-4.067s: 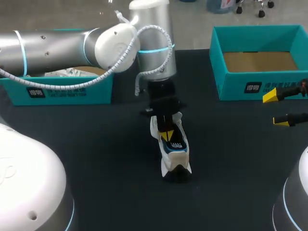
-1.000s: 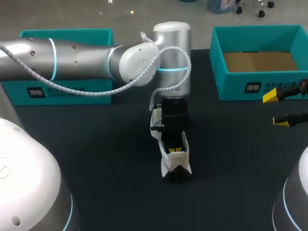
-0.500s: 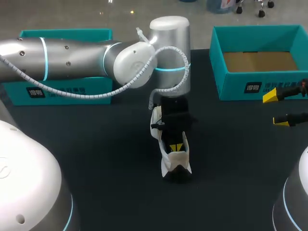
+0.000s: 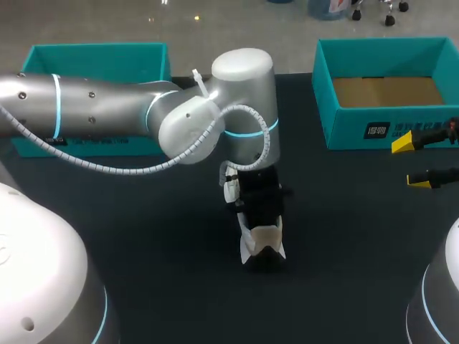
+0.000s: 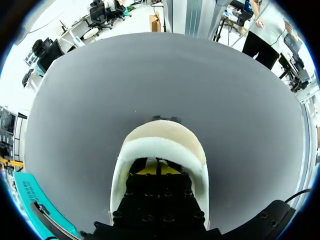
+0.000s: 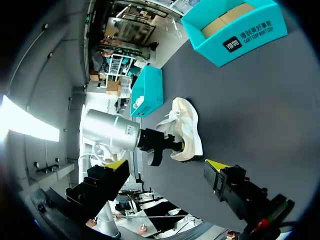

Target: Take the shoe out of the shoebox, open the shoe tongue, remove and reinsert the insole, then place the shoe into the shoebox

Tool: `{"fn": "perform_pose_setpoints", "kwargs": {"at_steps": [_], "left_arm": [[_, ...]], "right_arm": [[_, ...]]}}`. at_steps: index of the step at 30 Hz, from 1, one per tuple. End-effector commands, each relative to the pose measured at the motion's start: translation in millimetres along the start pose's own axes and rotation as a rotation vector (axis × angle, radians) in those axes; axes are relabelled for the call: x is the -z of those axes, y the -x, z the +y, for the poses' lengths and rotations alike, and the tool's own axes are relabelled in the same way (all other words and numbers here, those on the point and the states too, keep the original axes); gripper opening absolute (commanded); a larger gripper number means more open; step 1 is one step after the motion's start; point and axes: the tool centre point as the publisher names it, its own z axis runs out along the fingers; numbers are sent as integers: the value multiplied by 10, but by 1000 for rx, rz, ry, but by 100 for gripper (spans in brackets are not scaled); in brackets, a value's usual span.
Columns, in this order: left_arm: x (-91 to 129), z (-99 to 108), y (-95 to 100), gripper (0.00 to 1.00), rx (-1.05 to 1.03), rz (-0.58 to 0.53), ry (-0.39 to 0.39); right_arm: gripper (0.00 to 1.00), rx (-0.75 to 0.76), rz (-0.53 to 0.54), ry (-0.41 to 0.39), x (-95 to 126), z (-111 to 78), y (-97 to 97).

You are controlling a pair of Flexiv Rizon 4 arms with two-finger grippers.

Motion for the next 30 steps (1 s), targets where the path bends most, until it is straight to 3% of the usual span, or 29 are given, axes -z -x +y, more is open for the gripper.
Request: {"fn": "perform_pose_setpoints", "kwargs": {"at_steps": [1, 6, 13, 22, 30], "left_arm": [[-91, -19, 21, 0, 8, 19, 15], [88, -65, -35, 0, 12, 8, 60], [302, -69, 48, 0, -4, -67, 101], [154, 2, 216, 0, -18, -146, 87], [-19, 73, 209, 0, 12, -161, 70]], "right_arm": [[100, -2, -3, 0, -5, -3, -3], [100, -2, -3, 0, -5, -3, -3], [100, -2, -3, 0, -5, -3, -3], [100, -2, -3, 0, -5, -3, -3], [100, -2, -3, 0, -5, -3, -3]]}}
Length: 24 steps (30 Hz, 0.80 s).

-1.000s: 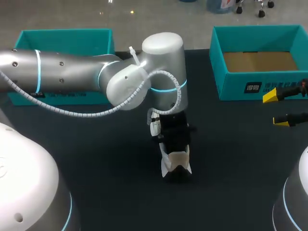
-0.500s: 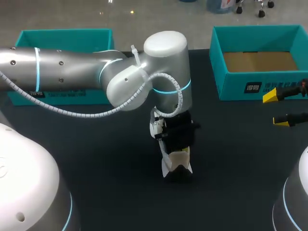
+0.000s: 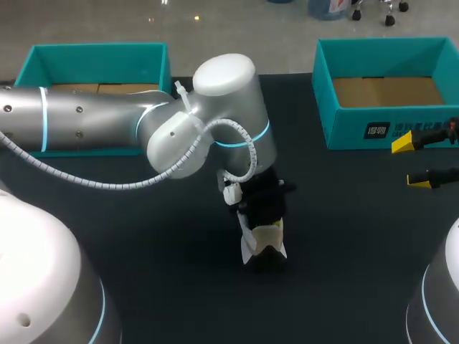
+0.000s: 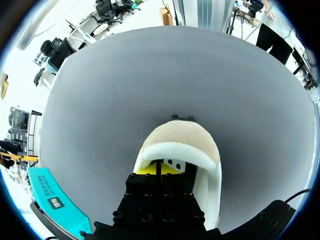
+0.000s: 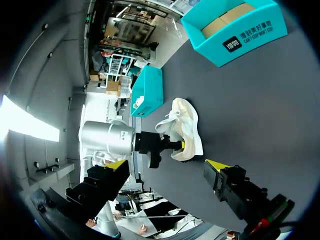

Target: Take the shoe out of the shoebox, open the shoe tongue, remove and reinsert the insole, then place the shoe into the shoebox

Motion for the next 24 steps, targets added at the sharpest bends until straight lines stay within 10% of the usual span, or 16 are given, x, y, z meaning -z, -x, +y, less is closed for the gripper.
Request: {"fn": "perform_pose_setpoints", "kwargs": {"at_steps": [1, 9, 24], "left_arm": [[-149, 52, -21, 0, 12, -3, -6], [-324, 60, -150, 0, 53, 37, -30], [-9, 31, -300, 0, 25, 106, 86]], "right_arm": [[100, -2, -3, 0, -5, -3, -3], [100, -2, -3, 0, -5, -3, -3], [100, -2, -3, 0, -5, -3, -3]]}}
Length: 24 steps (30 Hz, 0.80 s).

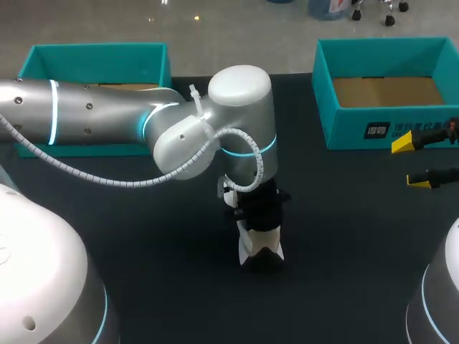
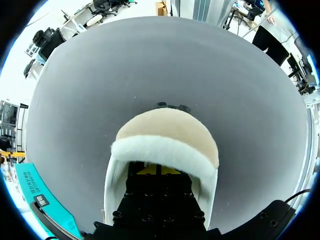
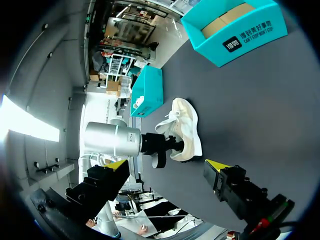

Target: Take the shoe out of the shoebox, open the shoe tongue, remove and reinsert the insole, then place the shoe into the shoebox

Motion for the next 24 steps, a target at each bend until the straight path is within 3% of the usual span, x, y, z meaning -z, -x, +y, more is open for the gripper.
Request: {"fn": "perform_pose_setpoints", "kwargs": {"at_steps": [1, 9, 17, 24], "left_arm": [[117, -31, -60, 0, 2, -17, 25], [158, -51, -12, 0, -13, -10, 20], [31, -84, 15, 0, -7, 2, 1], [-48, -78, 6, 0, 24, 36, 59]], "right_arm": [[100, -2, -3, 0, -5, -3, -3], [100, -2, -3, 0, -5, -3, -3], [100, -2, -3, 0, -5, -3, -3], [100, -2, -3, 0, -5, -3, -3]]}}
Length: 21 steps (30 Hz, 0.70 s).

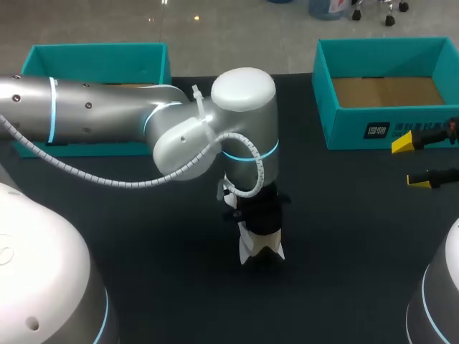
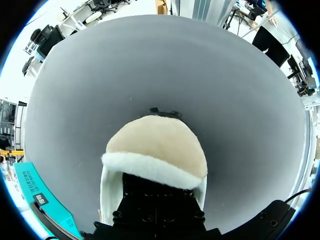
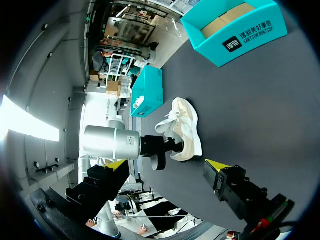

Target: Take the shoe out of the shoebox, open the shoe tongue, remove and reinsert the insole, then place the shoe into the shoebox

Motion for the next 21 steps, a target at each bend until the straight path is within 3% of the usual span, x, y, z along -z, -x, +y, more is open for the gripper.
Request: {"fn": "perform_pose_setpoints", "kwargs": {"at_steps": [1, 13, 21], "left_arm": [[-42, -52, 58, 0, 14, 10, 34], [258, 34, 58, 0, 12, -57, 85], [159, 212, 151, 0, -33, -40, 112]], "right_arm": [[100, -2, -3, 0, -5, -3, -3], [100, -2, -3, 0, -5, -3, -3], [100, -2, -3, 0, -5, -3, -3]]}}
